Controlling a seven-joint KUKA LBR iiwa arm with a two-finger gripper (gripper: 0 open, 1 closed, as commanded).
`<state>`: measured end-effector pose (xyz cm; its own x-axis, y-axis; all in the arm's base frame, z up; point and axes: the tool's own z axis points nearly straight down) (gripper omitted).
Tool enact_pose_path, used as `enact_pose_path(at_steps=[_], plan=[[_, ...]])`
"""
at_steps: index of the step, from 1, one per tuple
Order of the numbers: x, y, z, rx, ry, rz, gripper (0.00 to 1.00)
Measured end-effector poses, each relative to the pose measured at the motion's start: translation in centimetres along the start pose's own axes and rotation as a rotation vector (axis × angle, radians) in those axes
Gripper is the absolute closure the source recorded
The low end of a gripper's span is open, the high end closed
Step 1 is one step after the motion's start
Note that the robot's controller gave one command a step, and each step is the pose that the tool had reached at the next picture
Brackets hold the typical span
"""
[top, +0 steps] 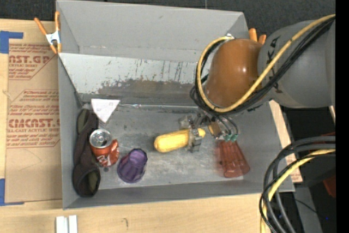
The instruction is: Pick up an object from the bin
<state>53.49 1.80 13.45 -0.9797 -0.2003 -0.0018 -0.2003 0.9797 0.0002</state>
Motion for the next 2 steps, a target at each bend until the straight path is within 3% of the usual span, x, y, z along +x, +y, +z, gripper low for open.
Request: enact_pose_path(at_steps=[1,2], plan=[[0.0,0.0,0.0,0.000,0.000,0.000,1.00],[1.0,-0.9,-10.8,0.001,-0.001,0.000,1.00]])
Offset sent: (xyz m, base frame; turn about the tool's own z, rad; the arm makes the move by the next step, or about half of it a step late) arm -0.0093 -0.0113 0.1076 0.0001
